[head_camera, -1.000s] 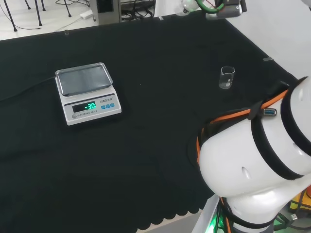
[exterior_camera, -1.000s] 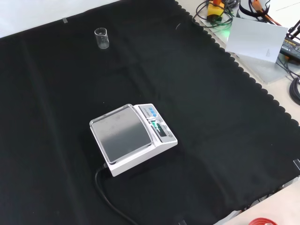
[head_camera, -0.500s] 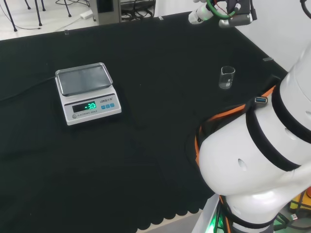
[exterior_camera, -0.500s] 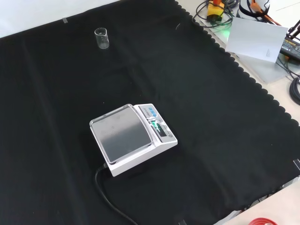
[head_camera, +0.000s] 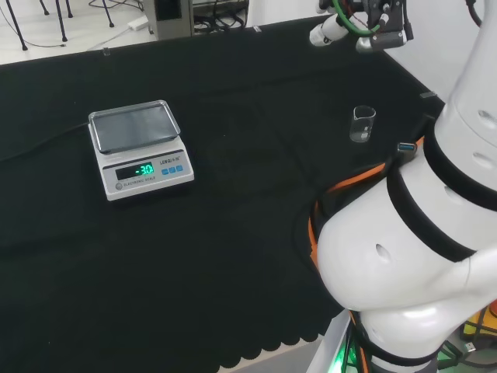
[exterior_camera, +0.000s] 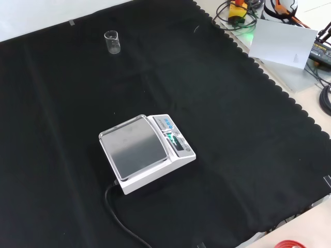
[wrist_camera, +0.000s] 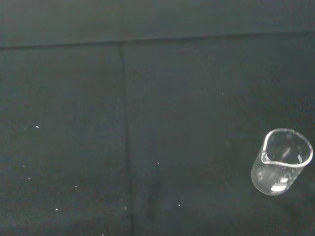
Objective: Pick up the beaker.
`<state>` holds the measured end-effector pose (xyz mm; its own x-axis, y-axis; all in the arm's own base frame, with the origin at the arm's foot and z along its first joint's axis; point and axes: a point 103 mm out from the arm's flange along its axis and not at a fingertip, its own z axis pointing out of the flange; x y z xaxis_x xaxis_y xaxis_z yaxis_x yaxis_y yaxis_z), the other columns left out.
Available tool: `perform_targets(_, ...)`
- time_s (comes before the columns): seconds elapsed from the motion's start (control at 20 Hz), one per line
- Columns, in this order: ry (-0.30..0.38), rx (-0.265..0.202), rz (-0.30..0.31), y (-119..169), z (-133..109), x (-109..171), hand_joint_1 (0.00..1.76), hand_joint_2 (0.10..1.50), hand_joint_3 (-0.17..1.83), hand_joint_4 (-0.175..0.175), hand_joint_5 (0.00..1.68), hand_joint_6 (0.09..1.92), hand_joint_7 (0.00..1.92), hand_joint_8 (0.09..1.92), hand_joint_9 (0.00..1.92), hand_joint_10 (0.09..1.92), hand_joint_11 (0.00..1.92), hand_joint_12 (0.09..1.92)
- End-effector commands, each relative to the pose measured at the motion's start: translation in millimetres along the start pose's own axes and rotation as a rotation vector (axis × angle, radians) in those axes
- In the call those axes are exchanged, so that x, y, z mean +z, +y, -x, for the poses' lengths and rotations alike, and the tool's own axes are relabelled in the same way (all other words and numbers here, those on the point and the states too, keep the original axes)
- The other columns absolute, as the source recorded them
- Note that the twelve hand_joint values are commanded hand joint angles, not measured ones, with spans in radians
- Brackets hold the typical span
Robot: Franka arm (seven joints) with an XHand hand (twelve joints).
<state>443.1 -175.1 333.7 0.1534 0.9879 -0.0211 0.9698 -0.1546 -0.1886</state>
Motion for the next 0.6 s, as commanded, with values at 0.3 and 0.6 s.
perform_targets(0.3, 0.069, 0.063, -0.095, 40, 60, 39, 0.73, 1.09, -0.17, -0.021, 0.47, 0.14, 0.34, 0.64, 0.46, 0.76, 0.15, 1.40)
perform_targets(0.6, 0.091, 0.077, -0.113, 45, 84, 59, 0.73, 1.10, -0.17, -0.022, 0.48, 0.14, 0.34, 0.64, 0.46, 0.76, 0.15, 1.40)
